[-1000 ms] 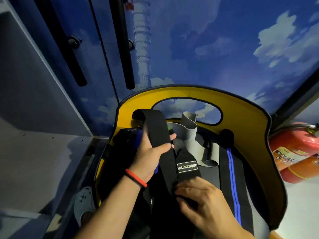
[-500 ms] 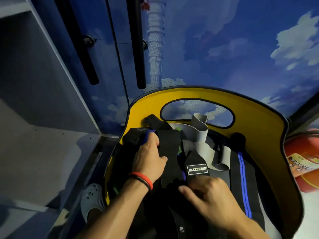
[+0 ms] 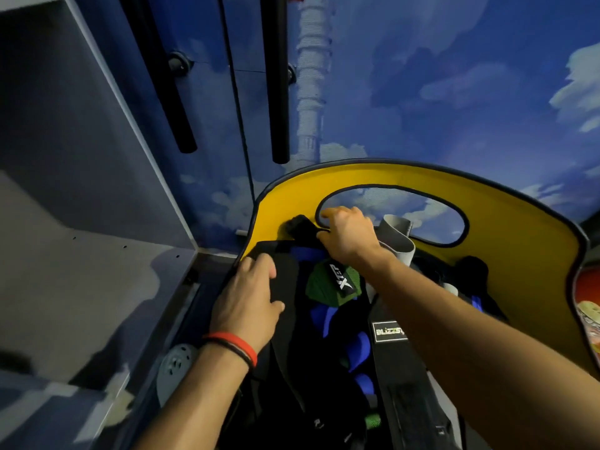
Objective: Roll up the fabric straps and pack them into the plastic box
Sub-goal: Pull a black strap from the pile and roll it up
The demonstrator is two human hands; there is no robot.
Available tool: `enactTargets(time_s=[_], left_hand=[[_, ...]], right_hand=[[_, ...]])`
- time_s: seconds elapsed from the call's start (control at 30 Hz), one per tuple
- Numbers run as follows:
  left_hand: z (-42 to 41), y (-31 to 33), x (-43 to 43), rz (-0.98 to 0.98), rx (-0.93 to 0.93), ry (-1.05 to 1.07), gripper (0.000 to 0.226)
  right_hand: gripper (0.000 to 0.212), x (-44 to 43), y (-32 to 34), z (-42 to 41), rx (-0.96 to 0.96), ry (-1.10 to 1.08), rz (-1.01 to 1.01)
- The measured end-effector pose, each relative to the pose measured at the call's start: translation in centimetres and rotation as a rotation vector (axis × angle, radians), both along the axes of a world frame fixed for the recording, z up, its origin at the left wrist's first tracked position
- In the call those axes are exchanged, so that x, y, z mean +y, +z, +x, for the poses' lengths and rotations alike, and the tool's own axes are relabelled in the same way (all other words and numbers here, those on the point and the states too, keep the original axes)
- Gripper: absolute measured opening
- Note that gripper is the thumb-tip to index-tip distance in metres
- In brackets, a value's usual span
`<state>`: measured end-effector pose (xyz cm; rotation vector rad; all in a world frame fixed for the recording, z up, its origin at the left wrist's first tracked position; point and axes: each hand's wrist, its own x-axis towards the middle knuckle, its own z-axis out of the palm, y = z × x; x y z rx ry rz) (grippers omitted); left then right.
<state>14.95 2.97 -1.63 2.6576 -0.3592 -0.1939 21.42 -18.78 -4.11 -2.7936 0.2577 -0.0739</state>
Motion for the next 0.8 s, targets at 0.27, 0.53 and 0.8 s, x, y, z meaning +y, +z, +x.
enactTargets(time_s=[0.27,0.53,0.8], left_hand=[[-1.7,-1.8,-2.3,0.294,-0.139,-0.112,0.082],[-1.3,-2.6,-3.4,0.276,-0.076,-0.207,0.101],[-1.6,-2.8,-4.1,0.342,-0.115,-0.302,0.124]], right_hand=[[0.016,0.6,-2.9,2.2,0.094,0.066,-0.133],[0.017,-0.7,0.7,-3.0,-0.226,0.012,0.104],[0.014,-2.2,4.1,-7.4,-0.51,-0.114,0.402]])
